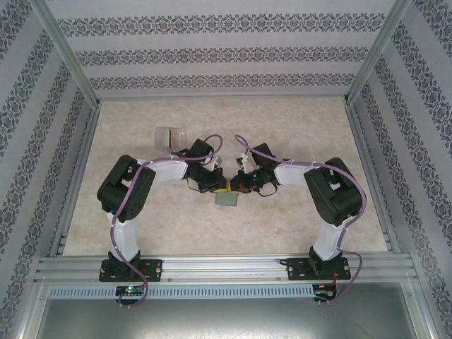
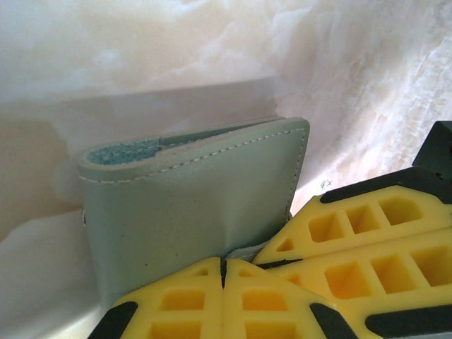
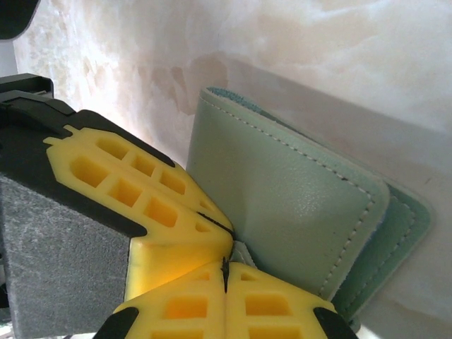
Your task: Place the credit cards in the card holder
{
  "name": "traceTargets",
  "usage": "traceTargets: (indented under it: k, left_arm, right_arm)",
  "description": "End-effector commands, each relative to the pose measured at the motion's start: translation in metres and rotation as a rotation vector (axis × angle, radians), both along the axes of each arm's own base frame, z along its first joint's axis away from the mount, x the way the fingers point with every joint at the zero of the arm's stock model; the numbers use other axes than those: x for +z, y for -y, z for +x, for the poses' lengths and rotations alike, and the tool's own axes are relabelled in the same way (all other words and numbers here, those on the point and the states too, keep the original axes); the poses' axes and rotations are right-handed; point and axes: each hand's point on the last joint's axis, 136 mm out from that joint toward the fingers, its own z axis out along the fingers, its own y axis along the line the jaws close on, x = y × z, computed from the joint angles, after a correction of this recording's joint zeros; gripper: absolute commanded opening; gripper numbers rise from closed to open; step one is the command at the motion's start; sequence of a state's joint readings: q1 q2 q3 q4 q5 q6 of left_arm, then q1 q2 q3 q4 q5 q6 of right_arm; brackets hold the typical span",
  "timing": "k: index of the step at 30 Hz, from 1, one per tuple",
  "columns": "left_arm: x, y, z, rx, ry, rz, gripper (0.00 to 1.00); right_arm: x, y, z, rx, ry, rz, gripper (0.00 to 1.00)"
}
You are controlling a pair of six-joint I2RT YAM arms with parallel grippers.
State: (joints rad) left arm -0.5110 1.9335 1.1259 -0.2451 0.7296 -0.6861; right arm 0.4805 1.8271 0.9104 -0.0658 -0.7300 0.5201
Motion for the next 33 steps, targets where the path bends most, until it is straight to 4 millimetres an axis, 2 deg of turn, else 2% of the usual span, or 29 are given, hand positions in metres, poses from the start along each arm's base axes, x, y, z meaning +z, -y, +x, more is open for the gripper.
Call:
traceTargets:
  k: [1,8,11,14,17,19,20,22,23,25,27,28,29,30,32,33]
  left_arm:
    - [-0.016,0.001,-0.004,-0.01,-0.013,0.026,0.0]
    - [-0.016,0.001,-0.002,-0.008,-0.003,0.025,0.0]
    - [-0.006,0.002,0.002,-0.007,0.036,0.013,0.0]
    - [0.015,-0.002,0.011,0.001,0.124,0.033,0.12]
    - [0.042,-0.01,0.026,0.025,0.231,0.066,0.13]
    - [0.064,-0.018,0.038,0.065,0.304,0.082,0.16]
    - [0.074,-0.022,0.043,0.083,0.34,0.092,0.2]
    - [0.1,-0.04,0.054,0.136,0.434,0.146,0.35]
    - [0.116,-0.049,0.057,0.158,0.487,0.17,0.42]
    - [0.146,-0.073,0.063,0.204,0.604,0.265,0.52]
    - [0.165,-0.103,0.065,0.251,0.69,0.403,0.67]
    - [0.172,-0.119,0.066,0.272,0.724,0.482,0.69]
    - [0.176,-0.135,0.067,0.299,0.749,0.567,0.7]
    - [0.18,-0.153,0.067,0.328,0.775,0.656,0.72]
    - [0.187,-0.188,0.065,0.401,0.828,0.831,1.0]
    - [0.19,-0.212,0.062,0.48,0.844,0.943,0.99]
  right_arm:
    - [-0.051,0.028,-0.022,-0.006,-0.038,-0.203,0.0]
    - [-0.07,0.032,-0.039,-0.021,-0.07,-0.238,0.0]
    - [-0.057,0.022,-0.034,-0.036,-0.045,-0.169,0.0]
    - [-0.024,0.015,-0.017,-0.065,0.052,-0.102,0.04]
    - [0.021,0.015,0.003,-0.105,0.202,-0.064,0.1]
    - [0.056,0.02,0.016,-0.135,0.32,-0.052,0.1]
    - [0.069,0.023,0.021,-0.146,0.371,-0.056,0.1]
    - [0.105,0.04,0.031,-0.184,0.503,-0.089,0.11]
    - [0.12,0.051,0.035,-0.209,0.564,-0.112,0.14]
    - [0.152,0.081,0.04,-0.294,0.713,-0.178,0.27]
    - [0.18,0.109,0.039,-0.36,0.862,-0.236,0.38]
    - [0.192,0.123,0.037,-0.399,0.937,-0.275,0.5]
    - [0.202,0.136,0.035,-0.436,0.996,-0.311,0.67]
    - [0.21,0.152,0.033,-0.483,1.049,-0.361,0.98]
    - [0.22,0.179,0.029,-0.559,1.119,-0.452,0.98]
    - [0.221,0.193,0.027,-0.596,1.137,-0.5,0.98]
